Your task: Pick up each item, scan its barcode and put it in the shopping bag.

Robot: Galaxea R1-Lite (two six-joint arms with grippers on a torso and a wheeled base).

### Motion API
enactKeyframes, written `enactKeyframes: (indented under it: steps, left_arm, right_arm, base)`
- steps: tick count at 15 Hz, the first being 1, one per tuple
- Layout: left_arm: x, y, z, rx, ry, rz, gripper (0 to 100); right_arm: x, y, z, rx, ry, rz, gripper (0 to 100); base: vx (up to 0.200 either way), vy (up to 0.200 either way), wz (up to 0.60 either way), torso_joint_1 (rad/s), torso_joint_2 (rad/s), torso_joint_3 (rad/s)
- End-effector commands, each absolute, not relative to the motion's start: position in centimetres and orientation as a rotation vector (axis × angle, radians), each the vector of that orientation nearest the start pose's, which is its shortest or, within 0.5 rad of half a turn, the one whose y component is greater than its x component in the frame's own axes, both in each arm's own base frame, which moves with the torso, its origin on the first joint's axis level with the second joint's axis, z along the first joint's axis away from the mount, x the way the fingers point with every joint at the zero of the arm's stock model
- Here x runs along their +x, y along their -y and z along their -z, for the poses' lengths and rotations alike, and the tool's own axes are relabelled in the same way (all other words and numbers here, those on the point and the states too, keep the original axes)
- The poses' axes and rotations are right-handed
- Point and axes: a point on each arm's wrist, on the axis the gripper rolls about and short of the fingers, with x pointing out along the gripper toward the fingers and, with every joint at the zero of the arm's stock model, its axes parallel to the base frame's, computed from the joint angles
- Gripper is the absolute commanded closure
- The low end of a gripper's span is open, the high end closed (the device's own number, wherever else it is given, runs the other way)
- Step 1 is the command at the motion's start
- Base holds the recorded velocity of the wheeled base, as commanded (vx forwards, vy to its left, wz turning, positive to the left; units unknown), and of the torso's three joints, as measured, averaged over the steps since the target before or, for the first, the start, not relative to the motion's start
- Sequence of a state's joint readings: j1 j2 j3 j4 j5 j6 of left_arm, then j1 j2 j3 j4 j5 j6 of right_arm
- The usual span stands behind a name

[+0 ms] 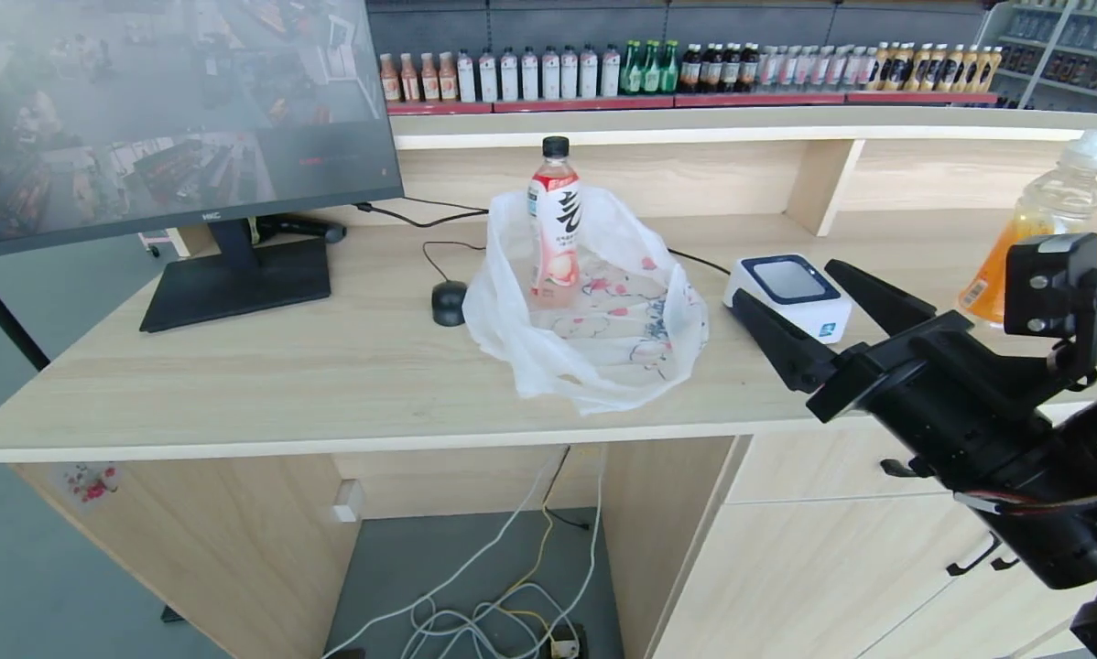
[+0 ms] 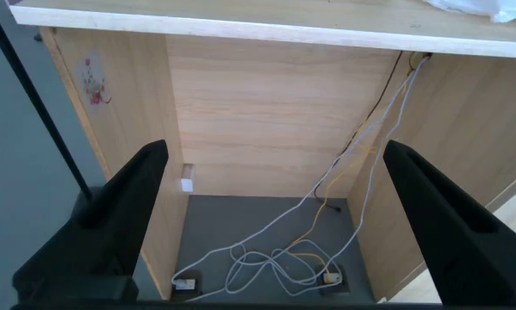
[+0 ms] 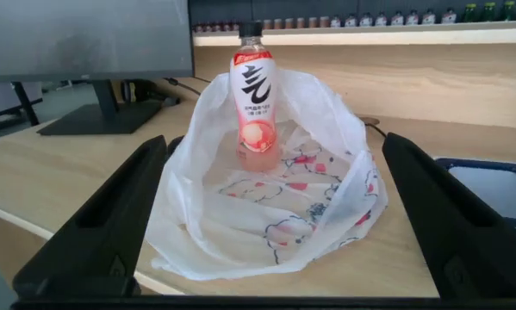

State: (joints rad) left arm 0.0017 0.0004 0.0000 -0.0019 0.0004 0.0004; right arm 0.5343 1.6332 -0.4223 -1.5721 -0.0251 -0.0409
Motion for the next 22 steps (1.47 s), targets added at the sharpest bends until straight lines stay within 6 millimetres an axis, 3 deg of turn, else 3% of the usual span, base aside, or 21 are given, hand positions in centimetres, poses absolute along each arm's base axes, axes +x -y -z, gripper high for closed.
enactKeyframes:
  steps: [1, 22]
  left_arm:
    - [-2.28, 0.0, -7.56, 0.002, 0.002, -0.003, 0]
    - [-2.28, 0.0, -7.58, -0.002, 0.003, -0.003, 0]
  right_arm:
    - [21.74, -12.47, -19.63, 0.054, 0.352, -0.486, 0]
    - [22.14, -12.39, -19.78, 0.051, 0.36, -0.474, 0]
  base:
    - [0.0, -0.2, 0.0, -0.012, -0.02, 0.007]
    - [0.0, -0.2, 0.0, 0.002, 0.0, 0.002]
